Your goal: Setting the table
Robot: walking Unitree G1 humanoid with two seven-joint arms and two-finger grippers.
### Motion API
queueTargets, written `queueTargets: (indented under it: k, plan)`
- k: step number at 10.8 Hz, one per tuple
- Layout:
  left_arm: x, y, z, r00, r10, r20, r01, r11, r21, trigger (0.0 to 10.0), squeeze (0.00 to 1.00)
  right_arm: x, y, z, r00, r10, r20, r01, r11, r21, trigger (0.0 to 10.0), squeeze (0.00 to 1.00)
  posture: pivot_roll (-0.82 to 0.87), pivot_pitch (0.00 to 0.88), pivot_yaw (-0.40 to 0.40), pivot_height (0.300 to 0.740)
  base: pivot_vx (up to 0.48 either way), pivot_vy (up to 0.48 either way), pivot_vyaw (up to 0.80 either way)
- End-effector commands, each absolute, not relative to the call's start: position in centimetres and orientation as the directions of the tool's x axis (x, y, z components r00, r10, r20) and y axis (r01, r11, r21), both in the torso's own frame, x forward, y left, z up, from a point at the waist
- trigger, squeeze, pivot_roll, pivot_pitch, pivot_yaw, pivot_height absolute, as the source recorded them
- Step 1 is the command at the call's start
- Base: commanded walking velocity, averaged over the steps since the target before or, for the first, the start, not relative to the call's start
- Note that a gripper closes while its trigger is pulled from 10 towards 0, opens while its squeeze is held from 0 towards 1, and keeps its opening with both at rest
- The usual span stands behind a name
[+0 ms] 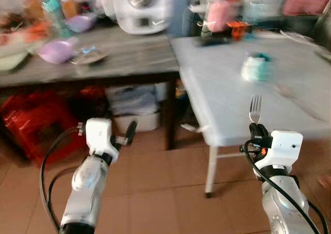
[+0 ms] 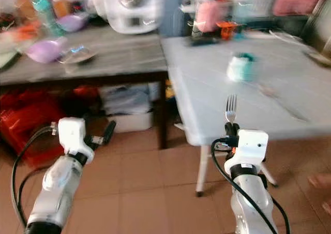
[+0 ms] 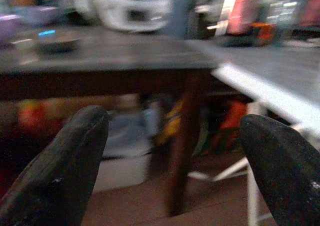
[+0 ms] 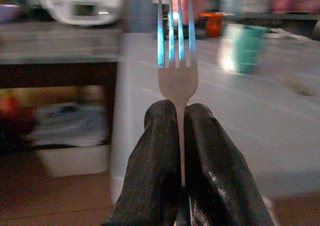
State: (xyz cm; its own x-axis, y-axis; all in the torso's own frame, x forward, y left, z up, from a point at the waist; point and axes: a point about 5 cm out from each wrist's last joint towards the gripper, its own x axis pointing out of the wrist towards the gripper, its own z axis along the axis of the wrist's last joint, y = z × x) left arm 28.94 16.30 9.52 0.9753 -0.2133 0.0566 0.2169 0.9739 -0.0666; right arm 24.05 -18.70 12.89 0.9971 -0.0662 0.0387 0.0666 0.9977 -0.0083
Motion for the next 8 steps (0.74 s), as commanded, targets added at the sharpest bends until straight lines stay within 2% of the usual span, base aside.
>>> queueTargets:
  k: [1,5,8]
  plan:
    - [28.85,16.84,9.4,0.978,-0.202,0.044,0.205,0.977,-0.056,10.0,0.0,24.27,-18.26,13.38,0.997,-0.043,0.061,0.043,0.999,-0.009,10.0,0.0,0.04,0.0,0.021,0.74,0.0,0.394,0.48]
    - [29.1,16.41,9.45,0.976,-0.212,0.045,0.215,0.975,-0.058,10.0,0.0,24.43,-18.1,13.37,0.997,-0.037,0.062,0.037,0.999,-0.005,10.0,0.0,0.04,0.0,0.022,0.74,0.0,0.393,0.46]
    - [29.15,16.28,9.46,0.976,-0.215,0.046,0.217,0.974,-0.06,10.0,0.0,24.57,-18.08,13.43,0.997,-0.036,0.065,0.036,0.999,-0.005,10.0,0.0,0.04,0.0,0.02,0.74,0.0,0.394,0.0]
